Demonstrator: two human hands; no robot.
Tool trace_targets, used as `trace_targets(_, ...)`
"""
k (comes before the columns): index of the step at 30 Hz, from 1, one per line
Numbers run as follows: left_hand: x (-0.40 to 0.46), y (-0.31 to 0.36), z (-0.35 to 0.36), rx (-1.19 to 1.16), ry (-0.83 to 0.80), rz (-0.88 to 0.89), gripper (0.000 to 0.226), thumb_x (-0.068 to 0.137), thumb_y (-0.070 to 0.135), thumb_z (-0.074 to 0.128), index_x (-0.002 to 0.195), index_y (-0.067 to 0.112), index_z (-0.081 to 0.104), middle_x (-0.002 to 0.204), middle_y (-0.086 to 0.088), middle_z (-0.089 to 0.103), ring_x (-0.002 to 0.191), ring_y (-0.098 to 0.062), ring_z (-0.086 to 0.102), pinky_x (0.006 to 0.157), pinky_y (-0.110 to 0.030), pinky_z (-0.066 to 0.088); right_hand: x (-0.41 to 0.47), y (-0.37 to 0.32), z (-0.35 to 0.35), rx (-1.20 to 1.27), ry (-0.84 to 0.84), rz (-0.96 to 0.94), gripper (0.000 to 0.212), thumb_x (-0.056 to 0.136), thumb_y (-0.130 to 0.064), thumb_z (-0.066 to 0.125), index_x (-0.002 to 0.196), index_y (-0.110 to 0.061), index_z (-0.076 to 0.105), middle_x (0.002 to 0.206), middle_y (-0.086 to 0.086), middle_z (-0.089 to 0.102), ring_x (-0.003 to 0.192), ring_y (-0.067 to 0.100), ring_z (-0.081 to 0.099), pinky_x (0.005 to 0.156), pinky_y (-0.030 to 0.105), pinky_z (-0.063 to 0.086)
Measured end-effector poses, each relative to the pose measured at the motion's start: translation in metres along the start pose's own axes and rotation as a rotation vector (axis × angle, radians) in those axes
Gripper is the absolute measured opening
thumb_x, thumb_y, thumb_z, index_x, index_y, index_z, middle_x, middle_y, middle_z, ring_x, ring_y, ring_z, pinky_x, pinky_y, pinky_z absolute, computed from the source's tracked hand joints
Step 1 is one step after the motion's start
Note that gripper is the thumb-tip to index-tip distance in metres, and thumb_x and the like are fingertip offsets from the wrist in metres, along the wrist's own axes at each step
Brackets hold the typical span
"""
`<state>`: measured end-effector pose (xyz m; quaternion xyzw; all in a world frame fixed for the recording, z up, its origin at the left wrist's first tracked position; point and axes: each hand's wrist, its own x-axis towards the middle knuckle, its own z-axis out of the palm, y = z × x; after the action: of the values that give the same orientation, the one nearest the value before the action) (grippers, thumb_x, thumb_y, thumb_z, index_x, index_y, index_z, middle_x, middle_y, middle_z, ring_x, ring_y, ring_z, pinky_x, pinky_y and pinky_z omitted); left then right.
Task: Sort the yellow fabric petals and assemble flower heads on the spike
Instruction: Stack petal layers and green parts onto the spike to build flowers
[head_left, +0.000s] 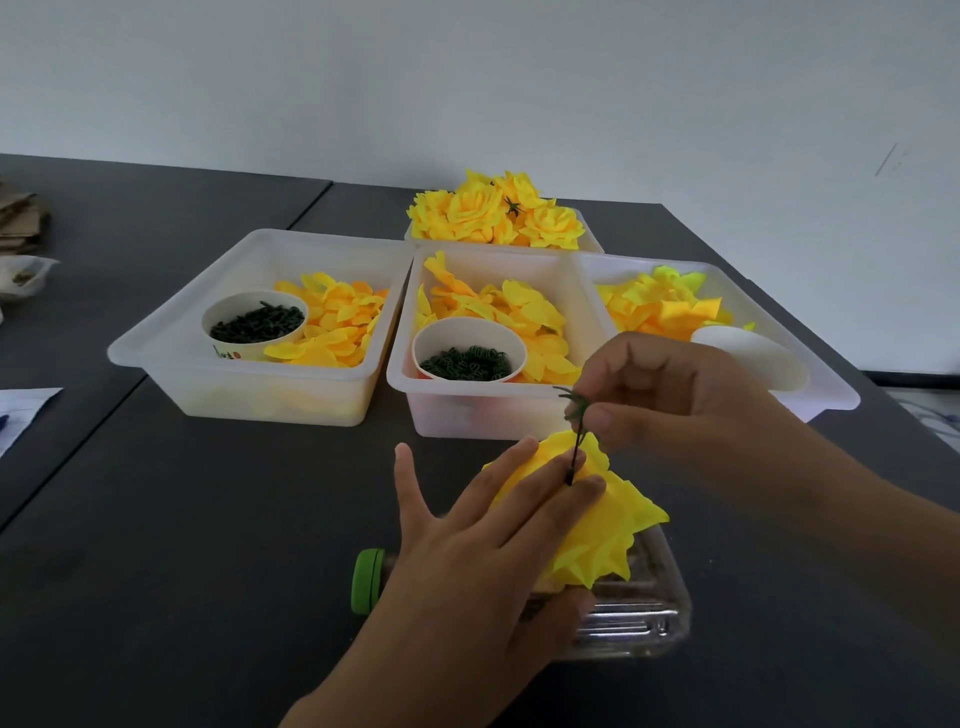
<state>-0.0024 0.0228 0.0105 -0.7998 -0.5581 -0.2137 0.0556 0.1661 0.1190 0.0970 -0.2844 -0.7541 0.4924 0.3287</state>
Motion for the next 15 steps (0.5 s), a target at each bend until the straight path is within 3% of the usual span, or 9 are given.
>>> trace_targets(15, 0.0003, 0.0006, -0.0018, 0.007, -0.005, -0.002, 0.06, 0.092, 0.062, 0.032, 0.148, 0.039, 0.028, 0.156, 0.02, 0.026, 0.146, -0.012, 0.024, 0.097, -0.076, 0.006, 0.0036, -0.0097, -0.0021, -0.054, -0.057, -0.053, 0.012, 0.077, -0.004, 0.063, 0.083, -0.015, 0.065, 0.072, -0.004, 0.065, 0.064, 0.005, 0.059, 0.059, 0.015, 0.046)
